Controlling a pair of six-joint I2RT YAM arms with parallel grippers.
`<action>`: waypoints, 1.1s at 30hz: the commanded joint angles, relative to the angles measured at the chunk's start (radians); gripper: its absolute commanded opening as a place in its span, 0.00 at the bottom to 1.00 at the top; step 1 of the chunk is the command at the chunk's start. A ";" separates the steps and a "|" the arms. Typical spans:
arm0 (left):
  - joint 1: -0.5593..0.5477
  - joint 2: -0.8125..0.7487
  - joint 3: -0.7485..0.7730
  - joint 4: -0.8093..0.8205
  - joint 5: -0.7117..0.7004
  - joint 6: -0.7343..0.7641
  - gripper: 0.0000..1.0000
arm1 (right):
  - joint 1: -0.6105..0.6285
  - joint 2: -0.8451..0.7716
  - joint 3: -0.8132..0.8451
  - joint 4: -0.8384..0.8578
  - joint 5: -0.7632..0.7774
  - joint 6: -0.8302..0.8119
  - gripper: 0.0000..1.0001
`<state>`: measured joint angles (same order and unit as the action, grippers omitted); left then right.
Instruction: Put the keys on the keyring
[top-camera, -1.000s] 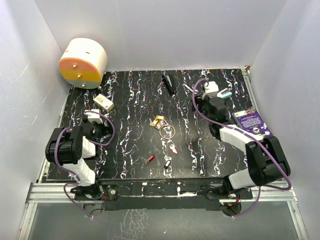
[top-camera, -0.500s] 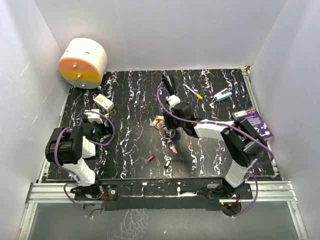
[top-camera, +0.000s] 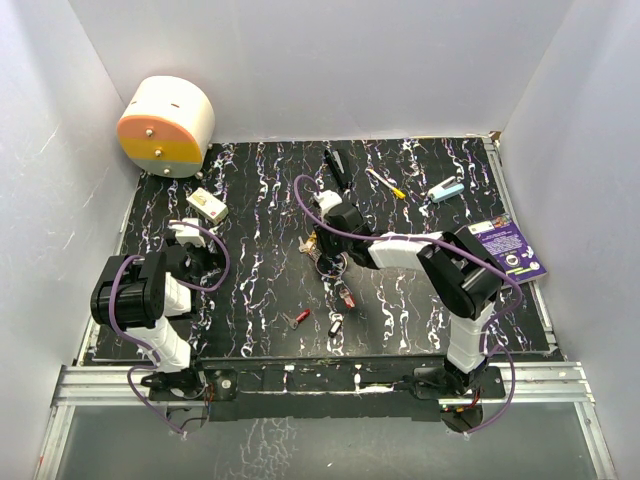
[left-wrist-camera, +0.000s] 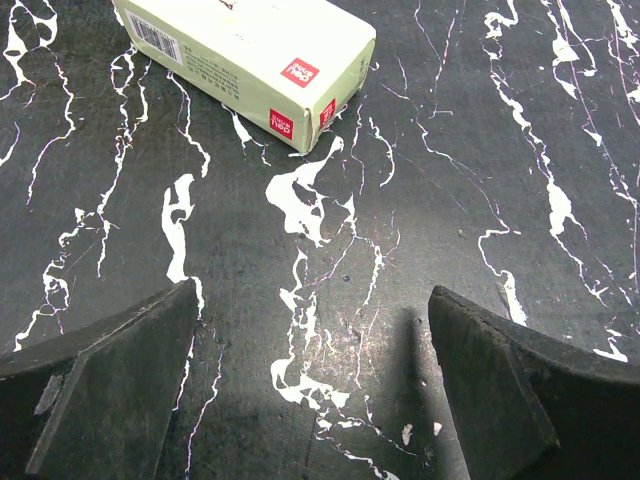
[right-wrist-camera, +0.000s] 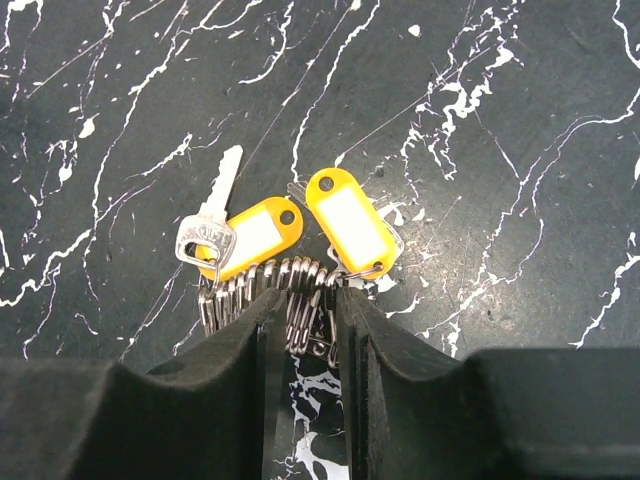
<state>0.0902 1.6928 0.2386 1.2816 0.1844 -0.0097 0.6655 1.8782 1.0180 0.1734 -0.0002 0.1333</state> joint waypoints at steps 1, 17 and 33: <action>0.000 -0.011 0.020 0.015 0.018 0.010 0.97 | -0.001 0.017 0.056 -0.010 0.022 0.005 0.29; -0.001 -0.011 0.019 0.015 0.018 0.010 0.97 | 0.007 0.011 0.093 -0.052 0.029 0.023 0.09; -0.001 -0.011 0.019 0.015 0.018 0.010 0.97 | 0.066 -0.044 0.133 -0.069 0.017 0.048 0.30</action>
<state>0.0902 1.6928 0.2390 1.2816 0.1844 -0.0097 0.6994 1.8896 1.1007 0.0772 0.0071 0.1680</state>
